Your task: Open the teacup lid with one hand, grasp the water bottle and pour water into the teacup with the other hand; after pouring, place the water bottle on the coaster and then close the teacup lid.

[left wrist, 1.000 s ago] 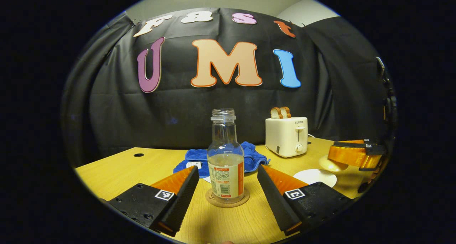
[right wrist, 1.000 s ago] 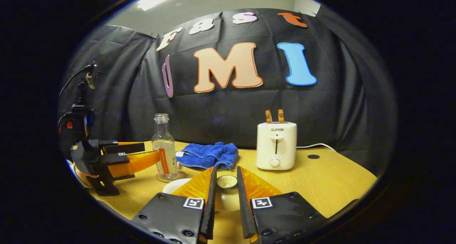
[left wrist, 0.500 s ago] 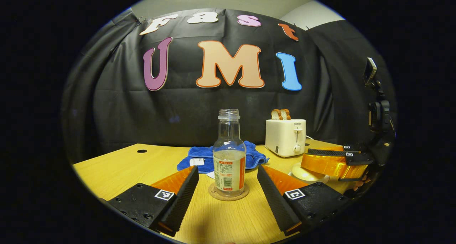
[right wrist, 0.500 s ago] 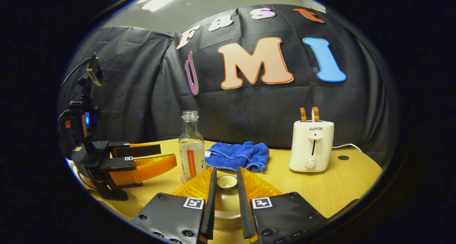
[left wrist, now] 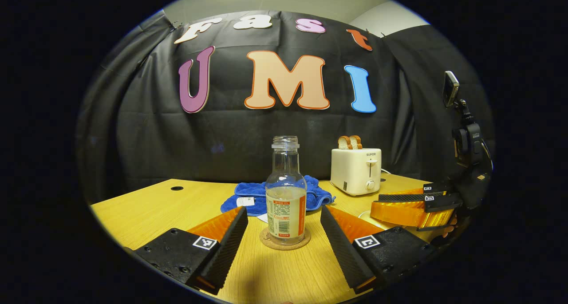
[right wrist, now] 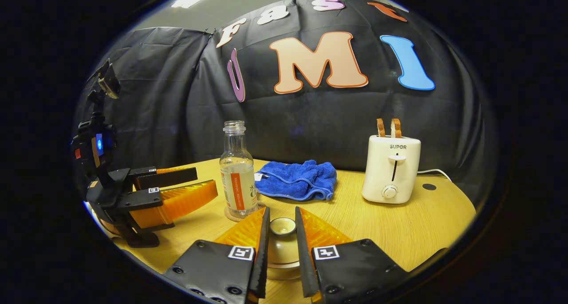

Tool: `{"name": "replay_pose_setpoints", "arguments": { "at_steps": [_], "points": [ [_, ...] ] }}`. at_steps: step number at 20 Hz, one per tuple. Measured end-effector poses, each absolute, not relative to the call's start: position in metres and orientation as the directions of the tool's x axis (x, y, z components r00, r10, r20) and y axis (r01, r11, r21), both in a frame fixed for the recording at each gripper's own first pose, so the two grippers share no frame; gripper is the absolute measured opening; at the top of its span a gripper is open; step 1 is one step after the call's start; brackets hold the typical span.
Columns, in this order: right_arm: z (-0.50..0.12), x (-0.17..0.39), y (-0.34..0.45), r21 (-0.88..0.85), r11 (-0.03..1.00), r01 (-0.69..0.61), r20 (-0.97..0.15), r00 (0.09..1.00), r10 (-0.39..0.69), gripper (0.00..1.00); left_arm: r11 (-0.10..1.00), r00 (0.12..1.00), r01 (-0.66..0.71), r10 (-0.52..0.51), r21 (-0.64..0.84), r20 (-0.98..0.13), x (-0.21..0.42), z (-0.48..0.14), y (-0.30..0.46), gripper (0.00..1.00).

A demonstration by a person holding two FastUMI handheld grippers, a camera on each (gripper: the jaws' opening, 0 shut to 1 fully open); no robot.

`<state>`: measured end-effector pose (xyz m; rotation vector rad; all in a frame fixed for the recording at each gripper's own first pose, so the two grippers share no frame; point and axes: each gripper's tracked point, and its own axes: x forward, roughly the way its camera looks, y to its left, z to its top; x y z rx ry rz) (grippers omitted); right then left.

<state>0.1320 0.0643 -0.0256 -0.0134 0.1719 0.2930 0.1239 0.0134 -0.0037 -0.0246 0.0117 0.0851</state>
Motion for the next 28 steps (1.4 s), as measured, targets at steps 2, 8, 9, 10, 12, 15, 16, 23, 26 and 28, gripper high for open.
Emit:
{"name": "replay_pose_setpoints", "arguments": {
  "at_steps": [2, 8, 9, 10, 12, 15, 16, 23, 26, 28],
  "points": [
    [-0.025, 0.130, 0.064, 0.013, 0.958, -0.286, -0.172, 0.943, 0.284, 0.35, 0.996, 0.996, -0.085, 0.085, -0.024, -0.013, 0.124, -0.004, 0.014, 0.96],
    [-0.026, 0.125, 0.059, 0.021, 0.962, -0.271, -0.182, 0.945, 0.270, 0.62, 0.996, 0.996, -0.085, 0.084, -0.024, -0.013, 0.124, -0.004, 0.014, 0.96],
    [-0.024, 0.124, 0.057, 0.017, 0.964, -0.266, -0.168, 0.950, 0.265, 0.74, 0.996, 0.997, -0.082, 0.081, -0.024, -0.014, 0.124, -0.004, 0.013, 0.96],
    [-0.019, 0.122, 0.056, 0.012, 0.966, -0.260, -0.142, 0.955, 0.259, 0.75, 0.997, 0.997, -0.079, 0.079, -0.025, -0.013, 0.124, -0.004, 0.012, 0.96],
    [-0.009, 0.116, 0.053, 0.008, 0.968, -0.249, -0.080, 0.965, 0.249, 0.75, 0.997, 0.997, -0.079, 0.079, -0.025, -0.014, 0.124, -0.004, 0.012, 0.96],
    [0.001, 0.109, 0.039, 0.007, 0.979, -0.204, -0.015, 0.979, 0.204, 0.75, 0.996, 0.996, -0.085, 0.085, -0.025, -0.014, 0.123, -0.003, 0.014, 0.96],
    [0.000, 0.107, 0.037, 0.007, 0.980, -0.198, -0.014, 0.980, 0.198, 0.78, 0.996, 0.996, -0.085, 0.084, -0.024, -0.014, 0.122, -0.004, 0.013, 0.96],
    [0.004, 0.078, -0.024, -0.004, 0.999, 0.053, 0.005, 0.999, -0.053, 0.79, 0.993, 0.994, -0.112, 0.112, -0.023, -0.014, 0.112, -0.004, 0.019, 0.96],
    [0.007, 0.060, -0.049, -0.006, 0.986, 0.165, 0.013, 0.986, -0.164, 0.78, 0.988, 0.988, -0.152, 0.152, -0.021, -0.018, 0.105, -0.004, 0.026, 0.96],
    [0.007, 0.053, -0.056, -0.006, 0.981, 0.193, 0.014, 0.981, -0.193, 0.76, 0.986, 0.986, -0.166, 0.166, -0.020, -0.016, 0.099, -0.004, 0.028, 0.96]
  ]
}}
